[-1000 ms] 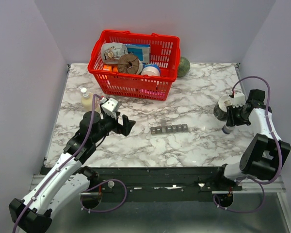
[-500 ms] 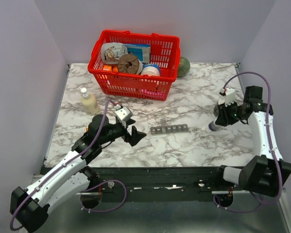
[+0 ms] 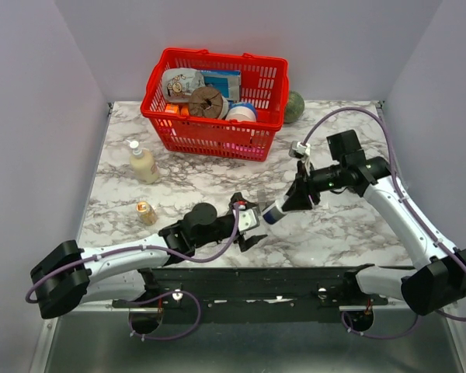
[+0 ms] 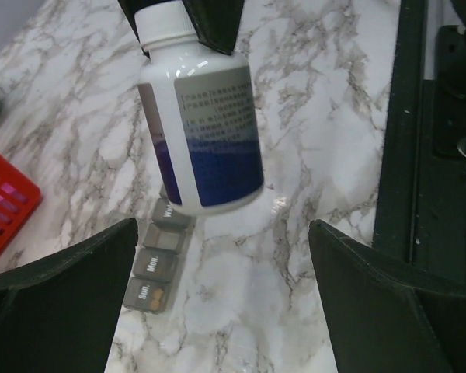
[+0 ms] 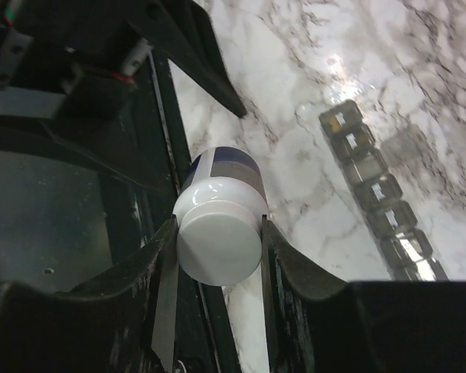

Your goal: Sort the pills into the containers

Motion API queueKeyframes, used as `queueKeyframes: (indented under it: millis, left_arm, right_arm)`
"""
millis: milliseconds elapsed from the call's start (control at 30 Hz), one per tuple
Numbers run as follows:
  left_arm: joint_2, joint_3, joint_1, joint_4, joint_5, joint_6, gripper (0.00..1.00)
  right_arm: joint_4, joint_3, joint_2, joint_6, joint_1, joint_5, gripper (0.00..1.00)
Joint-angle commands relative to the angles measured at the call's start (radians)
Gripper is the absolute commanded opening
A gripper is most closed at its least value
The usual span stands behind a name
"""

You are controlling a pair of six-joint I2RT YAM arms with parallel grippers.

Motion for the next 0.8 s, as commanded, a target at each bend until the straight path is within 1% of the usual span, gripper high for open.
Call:
queueKeyframes:
  millis: [0, 167, 233, 333, 400, 433, 467, 500, 567, 600, 633, 667, 700, 733, 767]
  left_arm:
    - [0.056, 0.068, -0.029, 0.205, -0.171, 0.075, 0.99]
    - [0.105, 0.093, -0.046, 0.224, -0.182, 0.032, 0.98]
    - [0.122, 0.107, -0.051, 0.212, -0.177, 0.02, 0.96]
    - [0.143, 0.133, -0.055, 0.166, -0.177, 0.003, 0.86]
    - [0.148, 0.156, -0.055, 0.135, -0.173, -0.005, 0.68]
    - [0.15, 0.163, -0.055, 0.1, -0.162, -0.005, 0.57]
    - [0.147, 0.171, -0.055, 0.081, -0.158, -0.005, 0.43]
    - [0.148, 0.185, -0.054, 0.064, -0.16, -0.014, 0.2]
    - [0.145, 0.2, -0.052, -0.001, -0.148, -0.02, 0.0]
    - [0.142, 0.215, -0.048, -0.028, -0.129, -0.031, 0.0]
    - [0.13, 0.223, -0.037, -0.078, -0.093, -0.063, 0.0]
    - [0.124, 0.229, -0.005, -0.1, 0.013, -0.083, 0.0]
    - [0.115, 0.232, 0.015, -0.117, 0.072, -0.105, 0.0]
    - [0.096, 0.232, 0.037, -0.133, 0.127, -0.153, 0.0]
    - [0.085, 0.231, 0.055, -0.138, 0.252, -0.169, 0.0]
  right_arm:
    - [0.116, 0.02, 0.002, 0.099, 0.037, -0.122, 0.14]
    - [0.18, 0.0, -0.001, 0.154, 0.051, -0.125, 0.14]
    - [0.215, -0.012, -0.009, 0.185, 0.052, -0.122, 0.14]
    - [0.239, -0.017, -0.018, 0.211, 0.052, -0.123, 0.14]
    - [0.237, -0.016, -0.02, 0.211, 0.052, -0.12, 0.14]
    - [0.239, -0.019, -0.026, 0.211, 0.052, -0.117, 0.14]
    - [0.239, -0.023, -0.03, 0.211, 0.052, -0.116, 0.14]
    - [0.239, -0.026, -0.032, 0.208, 0.052, -0.116, 0.13]
    - [0.22, -0.026, -0.037, 0.177, 0.054, -0.119, 0.13]
    - [0.208, -0.023, -0.037, 0.156, 0.054, -0.131, 0.11]
    - [0.174, -0.019, -0.038, 0.093, 0.058, -0.142, 0.11]
    - [0.157, -0.016, -0.043, 0.053, 0.067, -0.146, 0.1]
    - [0.138, -0.006, -0.046, 0.004, 0.077, -0.162, 0.1]
    - [0.049, 0.009, -0.046, -0.165, 0.101, -0.177, 0.1]
    - [0.003, 0.02, -0.049, -0.261, 0.118, -0.183, 0.1]
